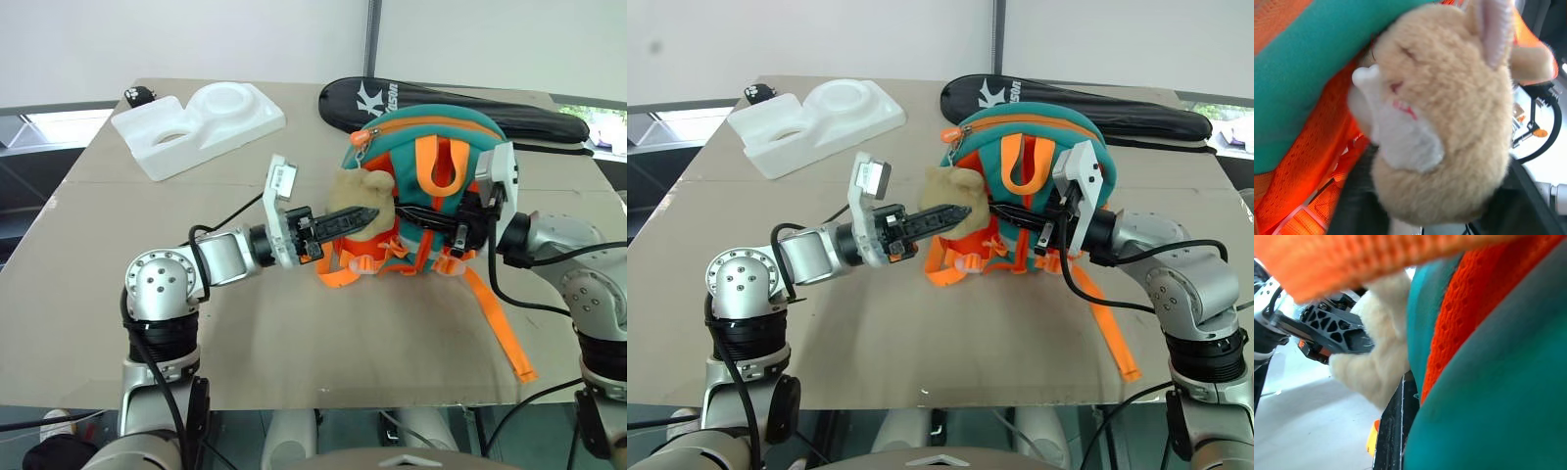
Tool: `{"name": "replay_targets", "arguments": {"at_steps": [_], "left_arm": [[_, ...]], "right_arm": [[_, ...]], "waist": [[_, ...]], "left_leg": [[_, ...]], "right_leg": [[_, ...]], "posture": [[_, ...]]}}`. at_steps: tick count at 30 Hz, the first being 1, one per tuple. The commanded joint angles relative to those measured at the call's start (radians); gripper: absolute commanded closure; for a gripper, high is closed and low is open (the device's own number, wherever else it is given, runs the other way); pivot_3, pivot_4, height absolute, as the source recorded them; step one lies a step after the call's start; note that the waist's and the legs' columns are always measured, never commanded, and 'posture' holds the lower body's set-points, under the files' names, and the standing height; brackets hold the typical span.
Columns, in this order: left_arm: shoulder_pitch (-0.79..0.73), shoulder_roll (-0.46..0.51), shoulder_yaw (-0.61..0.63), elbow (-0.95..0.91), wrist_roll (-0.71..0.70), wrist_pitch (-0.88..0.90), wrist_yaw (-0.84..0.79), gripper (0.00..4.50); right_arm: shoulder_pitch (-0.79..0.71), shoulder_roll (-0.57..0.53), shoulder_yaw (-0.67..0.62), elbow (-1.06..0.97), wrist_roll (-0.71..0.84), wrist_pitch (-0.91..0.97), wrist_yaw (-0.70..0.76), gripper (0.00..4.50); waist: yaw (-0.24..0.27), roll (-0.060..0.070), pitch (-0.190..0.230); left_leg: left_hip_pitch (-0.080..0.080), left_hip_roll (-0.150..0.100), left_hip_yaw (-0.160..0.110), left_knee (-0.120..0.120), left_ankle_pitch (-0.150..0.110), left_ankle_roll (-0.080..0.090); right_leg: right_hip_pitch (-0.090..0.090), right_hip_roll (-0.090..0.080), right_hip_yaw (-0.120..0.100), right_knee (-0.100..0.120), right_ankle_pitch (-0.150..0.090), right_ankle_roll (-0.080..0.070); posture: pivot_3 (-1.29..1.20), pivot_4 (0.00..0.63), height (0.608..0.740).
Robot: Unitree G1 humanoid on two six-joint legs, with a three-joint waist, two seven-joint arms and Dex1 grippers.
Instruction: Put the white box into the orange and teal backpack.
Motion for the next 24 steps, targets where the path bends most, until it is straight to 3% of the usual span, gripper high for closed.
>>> {"name": "replay_targets", "arguments": {"at_steps": [1, 3, 8, 12, 15, 19, 24], "left_arm": [[0.007, 0.046, 0.09, -0.036, -0.064, -0.054, -0.084, 3.93], [0.013, 0.071, 0.139, -0.005, -0.132, -0.073, -0.079, 4.15], [0.086, 0.153, 0.245, 0.117, -0.244, -0.102, -0.028, 4.22], [0.265, 0.21, 0.213, 0.174, -0.089, -0.079, 0.037, 4.24], [0.348, 0.193, 0.172, 0.192, 0.066, -0.127, 0.1, 4.26], [0.328, 0.108, 0.16, 0.287, 0.25, -0.255, 0.195, 4.31], [0.179, 0.086, 0.079, 0.254, 0.348, -0.272, 0.124, 4.33]], "right_arm": [[-0.004, 0.041, -0.086, -0.019, 0.041, -0.016, -0.079, 4.5], [-0.017, 0.074, -0.128, 0.002, 0.056, -0.018, -0.14, 4.5], [-0.067, 0.156, -0.26, 0.098, 0.086, -0.026, -0.339, 4.5], [-0.113, 0.2, -0.338, 0.171, 0.091, -0.056, -0.482, 4.5], [-0.155, 0.229, -0.366, 0.194, 0.099, -0.071, -0.578, 4.5], [-0.181, 0.251, -0.366, 0.202, 0.088, -0.089, -0.667, 4.5], [-0.163, 0.256, -0.27, 0.129, 0.055, -0.085, -0.643, 4.5]], "waist": [[-0.003, 0.0, 0.0], [-0.003, 0.0, 0.0], [-0.007, 0.0, 0.0], [-0.006, 0.0, 0.0], [-0.004, 0.0, 0.0], [0.017, -0.001, -0.001], [0.02, -0.001, -0.001]], "left_leg": [[0.0, 0.0, 0.0, 0.0, 0.0, 0.0], [0.0, 0.0, 0.0, 0.0, 0.0, 0.0], [0.0, 0.0, 0.001, 0.0, 0.0, 0.0], [0.0, 0.0, 0.002, -0.001, 0.0, 0.0], [0.0, 0.001, 0.003, -0.002, 0.0, 0.0], [0.0, 0.0, 0.002, -0.001, 0.0, 0.0], [0.0, 0.0, 0.002, 0.0, 0.0, 0.0]], "right_leg": [[0.0, 0.0, 0.0, 0.0, 0.0, 0.0], [0.0, 0.0, 0.0, 0.0, 0.0, 0.0], [0.0, 0.0, 0.001, 0.0, 0.0, 0.0], [-0.001, 0.0, 0.001, -0.001, 0.0, 0.0], [-0.001, -0.001, 0.001, -0.001, 0.0, 0.0], [-0.001, -0.001, 0.0, -0.001, 0.0, -0.002], [-0.001, -0.001, 0.0, -0.001, 0.0, -0.002]], "posture": [[0.0, 0.15, 0.74], [0.0, 0.15, 0.74], [0.0, 0.15, 0.74], [0.0, 0.15, 0.74], [0.0, 0.15, 0.74], [0.0, 0.15, 0.74], [0.0, 0.15, 0.74]]}}
